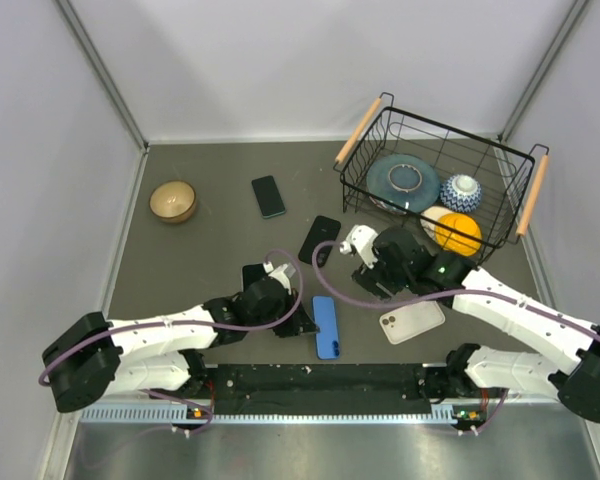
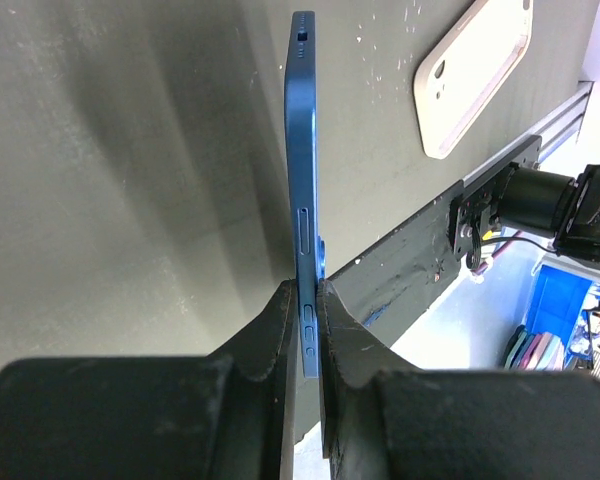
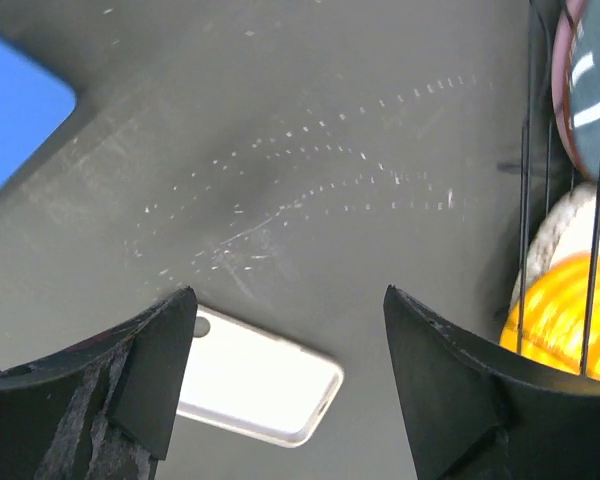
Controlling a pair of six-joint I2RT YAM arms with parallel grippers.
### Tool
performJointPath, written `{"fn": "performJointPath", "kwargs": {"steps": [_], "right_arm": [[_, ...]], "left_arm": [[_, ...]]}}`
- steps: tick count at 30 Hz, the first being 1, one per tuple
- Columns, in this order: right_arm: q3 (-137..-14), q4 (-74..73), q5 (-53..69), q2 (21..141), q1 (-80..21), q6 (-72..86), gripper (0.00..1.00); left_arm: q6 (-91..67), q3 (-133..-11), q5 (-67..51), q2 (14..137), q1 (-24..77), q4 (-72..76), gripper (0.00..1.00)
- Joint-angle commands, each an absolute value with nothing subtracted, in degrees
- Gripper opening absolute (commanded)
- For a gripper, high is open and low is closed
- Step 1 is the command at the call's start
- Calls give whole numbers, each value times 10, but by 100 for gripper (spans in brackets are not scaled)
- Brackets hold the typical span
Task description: Put the phone into the phone case
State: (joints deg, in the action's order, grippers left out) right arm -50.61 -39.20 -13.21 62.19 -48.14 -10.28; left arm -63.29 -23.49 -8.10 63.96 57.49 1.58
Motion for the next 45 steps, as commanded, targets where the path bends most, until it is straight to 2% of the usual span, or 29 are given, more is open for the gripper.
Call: {"fn": "performJointPath", "kwargs": {"steps": [1, 5, 16, 21, 28, 33, 34, 37, 41, 45], "right_arm": [[-467, -407, -9, 598, -460, -342, 71], [-418, -399, 54, 595, -400, -385, 71], [-393, -358, 78, 718, -374, -401, 68], [-388, -360, 98, 728, -374, -398, 66], [-397, -359, 104, 774, -374, -402, 45], [-403, -352, 119, 803, -373, -396, 38], [-403, -349, 120, 805, -374, -395, 25], [-424, -336, 115, 811, -372, -374, 0], [-485, -311, 131, 825, -348, -274, 0], [-575, -336, 84, 892, -337, -137, 0]], "left_arm": [[-615, -239, -83, 621, 577, 33, 0], [-614, -242, -87, 619, 577, 35, 0], [-610, -248, -87, 618, 577, 23, 0], [-612, -244, -86, 609, 577, 22, 0], [-615, -241, -84, 608, 577, 26, 0], [-614, -236, -77, 597, 577, 20, 0], [-615, -236, -75, 591, 577, 18, 0], [-613, -236, -72, 584, 577, 14, 0], [-607, -236, -64, 572, 577, 3, 0], [-595, -233, -55, 557, 577, 3, 0]]}}
